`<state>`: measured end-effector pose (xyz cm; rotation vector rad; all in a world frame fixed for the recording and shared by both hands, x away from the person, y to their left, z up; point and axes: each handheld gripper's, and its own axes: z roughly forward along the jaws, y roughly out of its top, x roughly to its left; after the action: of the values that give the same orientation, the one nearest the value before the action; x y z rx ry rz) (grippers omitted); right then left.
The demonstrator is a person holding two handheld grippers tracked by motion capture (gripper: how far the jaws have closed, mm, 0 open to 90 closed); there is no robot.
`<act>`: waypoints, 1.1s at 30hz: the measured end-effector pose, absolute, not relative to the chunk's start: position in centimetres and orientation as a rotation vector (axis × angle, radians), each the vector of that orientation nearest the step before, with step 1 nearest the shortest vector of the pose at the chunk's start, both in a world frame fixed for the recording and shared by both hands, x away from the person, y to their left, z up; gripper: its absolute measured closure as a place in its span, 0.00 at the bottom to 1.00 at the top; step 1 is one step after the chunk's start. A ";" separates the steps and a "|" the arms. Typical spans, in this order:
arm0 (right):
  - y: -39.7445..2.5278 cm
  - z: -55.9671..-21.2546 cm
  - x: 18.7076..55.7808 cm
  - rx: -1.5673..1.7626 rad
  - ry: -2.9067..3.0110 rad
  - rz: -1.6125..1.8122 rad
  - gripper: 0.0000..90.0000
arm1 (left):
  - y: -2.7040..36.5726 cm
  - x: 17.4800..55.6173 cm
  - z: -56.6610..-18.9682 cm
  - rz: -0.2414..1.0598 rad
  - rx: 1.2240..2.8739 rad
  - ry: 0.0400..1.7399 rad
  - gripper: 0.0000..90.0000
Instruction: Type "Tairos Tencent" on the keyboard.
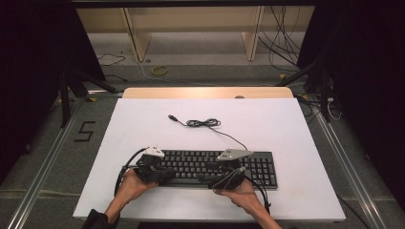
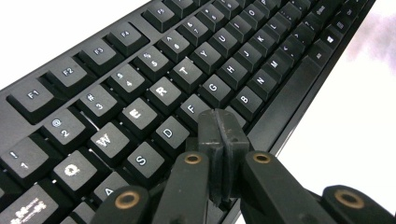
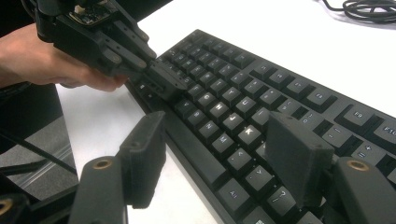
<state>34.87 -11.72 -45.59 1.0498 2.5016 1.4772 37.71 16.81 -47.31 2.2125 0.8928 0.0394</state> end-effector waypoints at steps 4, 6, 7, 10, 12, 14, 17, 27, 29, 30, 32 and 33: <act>-11.7 -45.6 34.9 1.052 2.501 1.477 0.43 | 16.9 37.7 -47.0 0.039 2.175 0.899 0.93; -11.7 -45.6 34.9 1.048 2.500 1.479 0.44 | 17.1 37.8 -46.9 0.027 2.161 0.913 0.87; -11.7 -45.6 34.9 1.051 2.501 1.478 0.43 | 17.1 37.8 -46.9 0.020 2.151 0.917 0.85; -11.7 -45.6 34.9 1.043 2.511 1.472 0.43 | 17.3 37.9 -46.7 0.014 2.126 0.931 0.81; -11.6 -45.6 34.9 1.045 2.512 1.474 0.43 | 17.5 37.9 -46.6 0.008 2.107 0.938 0.78; -11.6 -45.7 34.9 1.044 2.511 1.474 0.43 | 17.6 38.0 -46.5 0.006 2.095 0.943 0.74; -11.6 -45.6 34.9 1.045 2.509 1.475 0.43 | 17.8 38.1 -46.3 0.014 2.080 0.956 0.70; -11.5 -45.7 34.9 1.039 2.511 1.475 0.43 | 18.1 38.3 -45.8 0.044 2.057 1.001 0.55; -11.6 -45.7 34.9 1.039 2.511 1.474 0.43 | 18.1 38.4 -45.7 0.055 2.049 1.010 0.52; -11.6 -45.7 34.9 1.041 2.509 1.475 0.43 | 18.1 38.4 -45.7 0.055 2.040 1.017 0.50; -11.6 -45.7 34.9 1.040 2.508 1.476 0.43 | 18.2 38.5 -45.7 0.063 2.032 1.029 0.47; -11.6 -45.7 34.9 1.040 2.508 1.476 0.43 | 18.3 38.6 -45.6 0.062 2.031 1.030 0.46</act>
<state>34.87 -11.56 -45.68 1.0397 2.5079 1.4763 38.60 18.31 -45.61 2.0309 1.0303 0.0620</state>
